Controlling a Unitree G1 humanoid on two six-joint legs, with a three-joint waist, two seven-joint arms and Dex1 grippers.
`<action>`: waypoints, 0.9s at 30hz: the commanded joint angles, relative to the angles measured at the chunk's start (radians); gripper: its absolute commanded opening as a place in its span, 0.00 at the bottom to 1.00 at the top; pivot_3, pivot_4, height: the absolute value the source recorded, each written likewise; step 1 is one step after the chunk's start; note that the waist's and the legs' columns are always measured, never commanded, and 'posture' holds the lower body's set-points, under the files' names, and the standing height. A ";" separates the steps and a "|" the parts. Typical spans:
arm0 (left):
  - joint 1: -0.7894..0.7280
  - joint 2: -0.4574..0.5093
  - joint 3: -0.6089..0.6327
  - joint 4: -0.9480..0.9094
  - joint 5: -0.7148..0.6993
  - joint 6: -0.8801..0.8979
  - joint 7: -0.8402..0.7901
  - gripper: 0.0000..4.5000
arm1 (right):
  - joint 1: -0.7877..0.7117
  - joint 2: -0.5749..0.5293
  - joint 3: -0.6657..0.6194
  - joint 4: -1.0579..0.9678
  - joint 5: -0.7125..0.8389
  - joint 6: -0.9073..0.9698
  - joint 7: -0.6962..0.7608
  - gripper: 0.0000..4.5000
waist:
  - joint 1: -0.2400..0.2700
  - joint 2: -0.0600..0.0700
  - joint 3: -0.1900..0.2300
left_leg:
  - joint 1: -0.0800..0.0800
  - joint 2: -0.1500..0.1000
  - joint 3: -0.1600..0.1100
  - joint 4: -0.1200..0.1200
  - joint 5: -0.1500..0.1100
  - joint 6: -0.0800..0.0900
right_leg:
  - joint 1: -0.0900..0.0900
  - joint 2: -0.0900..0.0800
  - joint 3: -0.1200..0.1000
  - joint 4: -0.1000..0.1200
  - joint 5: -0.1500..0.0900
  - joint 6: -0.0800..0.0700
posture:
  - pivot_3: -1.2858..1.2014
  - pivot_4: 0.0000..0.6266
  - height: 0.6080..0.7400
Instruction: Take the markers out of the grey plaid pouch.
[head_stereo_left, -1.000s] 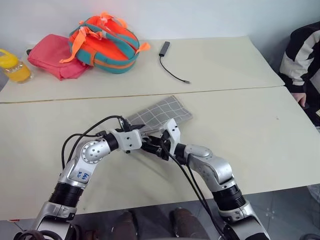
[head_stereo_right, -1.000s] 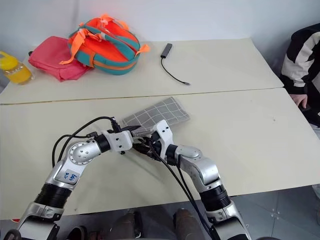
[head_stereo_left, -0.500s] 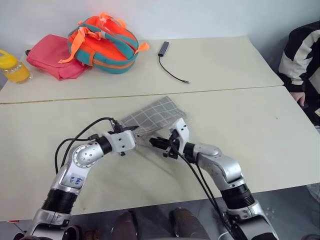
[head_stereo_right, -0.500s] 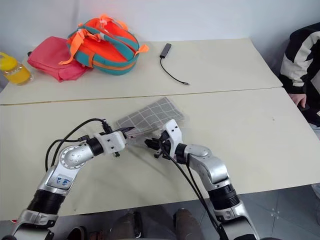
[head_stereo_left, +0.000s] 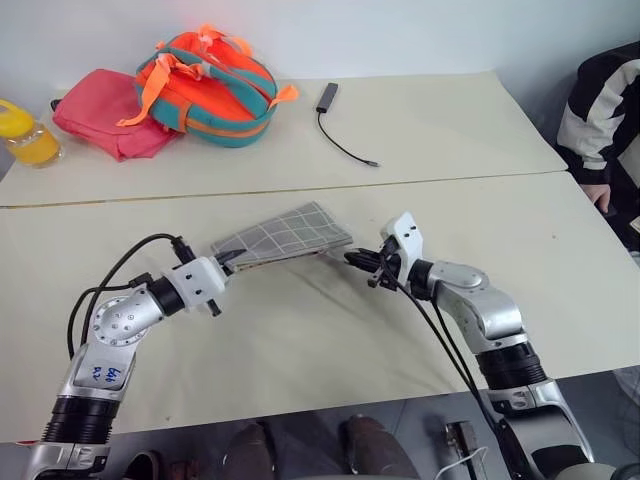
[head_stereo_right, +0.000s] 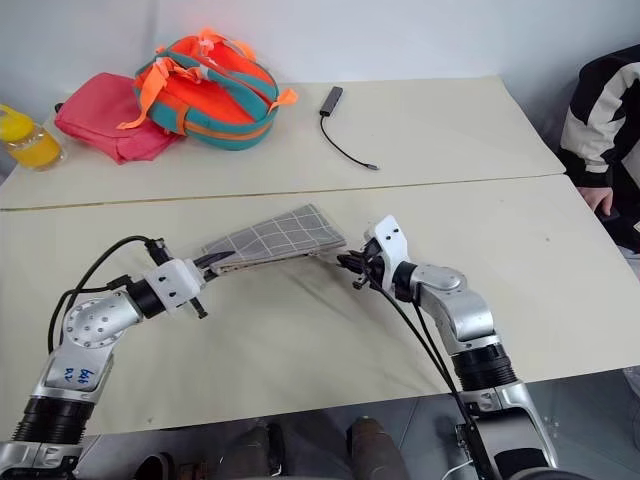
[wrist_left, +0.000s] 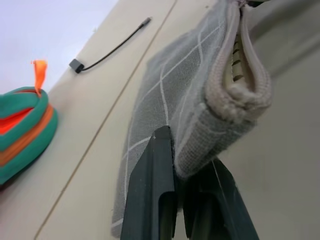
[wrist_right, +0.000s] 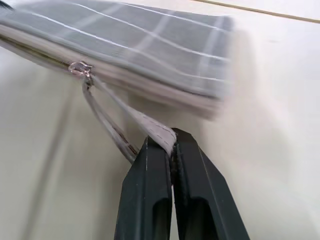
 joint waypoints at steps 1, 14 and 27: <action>-0.002 0.011 0.057 0.004 -0.036 -0.016 0.009 0.00 | -0.009 -0.032 -0.035 -0.007 -0.018 -0.032 0.011 0.01 | 0.000 0.000 0.000 | 0.000 0.000 0.000 0.000 0.000 0.000 | 0.000 0.000 0.000 0.000 0.000 0.000 | 0.52 0.24 1.00; -0.001 -0.003 0.051 0.004 -0.063 -0.021 -0.015 0.00 | 0.011 -0.041 -0.057 -0.009 -0.026 -0.049 0.019 0.01 | 0.001 0.000 0.000 | 0.000 0.000 0.000 0.000 0.000 0.000 | 0.000 0.000 0.000 0.000 0.000 0.000 | 0.52 0.24 1.00; -0.001 -0.031 0.037 -0.014 -0.102 0.014 -0.033 0.00 | 0.013 -0.073 -0.039 -0.090 -0.003 -0.002 0.107 0.65 | 0.001 0.000 0.000 | 0.000 0.000 0.000 0.001 0.000 0.000 | 0.000 0.000 0.000 0.001 0.000 0.000 | 0.52 0.24 1.00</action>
